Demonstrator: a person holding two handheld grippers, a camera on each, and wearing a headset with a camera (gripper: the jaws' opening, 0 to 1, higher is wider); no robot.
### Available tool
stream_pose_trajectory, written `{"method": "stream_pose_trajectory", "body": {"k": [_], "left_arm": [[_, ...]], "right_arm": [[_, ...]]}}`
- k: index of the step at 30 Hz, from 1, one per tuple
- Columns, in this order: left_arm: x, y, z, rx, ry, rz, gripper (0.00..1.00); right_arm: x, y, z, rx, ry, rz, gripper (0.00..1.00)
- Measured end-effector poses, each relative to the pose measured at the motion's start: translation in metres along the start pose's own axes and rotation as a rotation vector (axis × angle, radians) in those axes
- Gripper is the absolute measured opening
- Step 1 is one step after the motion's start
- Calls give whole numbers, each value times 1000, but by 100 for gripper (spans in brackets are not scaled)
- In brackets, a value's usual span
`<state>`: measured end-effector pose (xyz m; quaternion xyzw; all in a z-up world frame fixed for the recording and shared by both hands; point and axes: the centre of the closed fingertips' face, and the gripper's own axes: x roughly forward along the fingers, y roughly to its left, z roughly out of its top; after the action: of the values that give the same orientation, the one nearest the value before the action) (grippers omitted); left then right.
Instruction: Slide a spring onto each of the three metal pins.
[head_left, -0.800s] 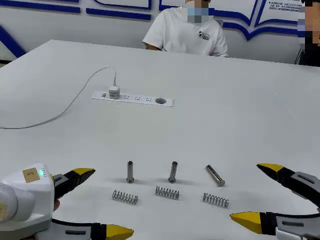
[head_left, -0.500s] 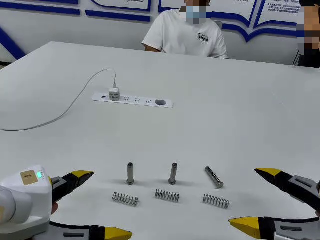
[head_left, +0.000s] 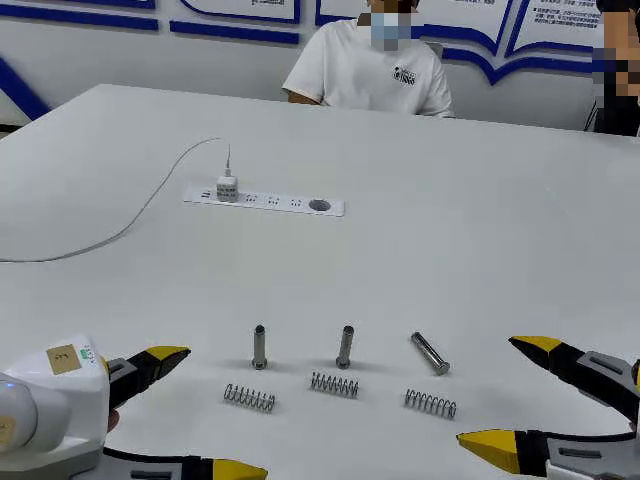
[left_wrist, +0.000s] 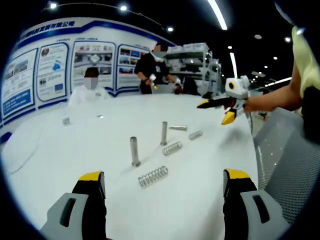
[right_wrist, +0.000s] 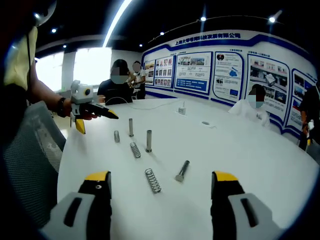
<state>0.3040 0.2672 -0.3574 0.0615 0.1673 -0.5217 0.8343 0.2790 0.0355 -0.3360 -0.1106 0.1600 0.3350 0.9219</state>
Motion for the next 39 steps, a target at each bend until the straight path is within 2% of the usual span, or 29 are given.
{"method": "stream_pose_trajectory", "body": {"k": [20,39], "left_arm": [[0,0,-1,-17,-9,5,99],[1,-1,2,-13,-12,11,99]], "right_arm": [[0,-2,-4,9,20,-7,82],[0,-2,-2,13,15,-11,81]]}}
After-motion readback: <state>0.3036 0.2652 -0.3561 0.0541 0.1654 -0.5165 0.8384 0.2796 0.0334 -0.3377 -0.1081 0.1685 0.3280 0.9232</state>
